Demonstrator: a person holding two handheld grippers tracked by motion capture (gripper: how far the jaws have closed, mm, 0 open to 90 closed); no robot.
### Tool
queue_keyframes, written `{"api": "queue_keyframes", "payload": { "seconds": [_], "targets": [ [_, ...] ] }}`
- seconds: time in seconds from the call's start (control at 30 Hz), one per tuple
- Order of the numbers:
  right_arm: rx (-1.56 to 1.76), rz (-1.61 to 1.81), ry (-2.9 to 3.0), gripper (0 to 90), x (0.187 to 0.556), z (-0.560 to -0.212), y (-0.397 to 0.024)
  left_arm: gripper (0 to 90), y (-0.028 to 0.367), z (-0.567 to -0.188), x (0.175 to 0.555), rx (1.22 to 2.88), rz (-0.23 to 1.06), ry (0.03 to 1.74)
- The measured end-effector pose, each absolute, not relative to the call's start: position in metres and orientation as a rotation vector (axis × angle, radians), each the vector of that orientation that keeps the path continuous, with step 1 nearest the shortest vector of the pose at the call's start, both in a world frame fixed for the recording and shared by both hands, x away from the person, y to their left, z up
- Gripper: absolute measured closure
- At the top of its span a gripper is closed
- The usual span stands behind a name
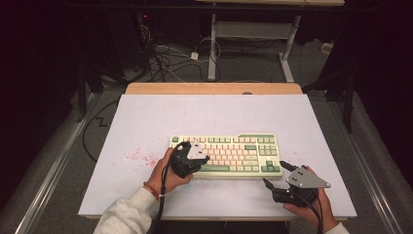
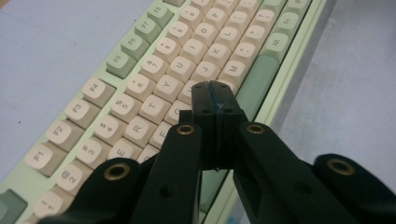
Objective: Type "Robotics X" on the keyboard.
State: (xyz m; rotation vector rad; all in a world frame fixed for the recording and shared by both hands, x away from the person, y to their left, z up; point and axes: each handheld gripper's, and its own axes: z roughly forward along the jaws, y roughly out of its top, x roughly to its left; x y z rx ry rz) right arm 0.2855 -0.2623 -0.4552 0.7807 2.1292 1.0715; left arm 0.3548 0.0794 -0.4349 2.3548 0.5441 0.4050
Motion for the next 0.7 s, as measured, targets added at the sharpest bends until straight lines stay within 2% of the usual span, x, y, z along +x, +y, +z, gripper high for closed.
{"api": "queue_keyframes", "payload": {
  "seconds": [0.7],
  "targets": [
    [0.772, 1.059, 2.139, 22.6, 0.285, -0.456, -0.261, 87.9, 0.058, -0.449, 0.369, 2.432, 0.394, 0.537]
  ]
}}
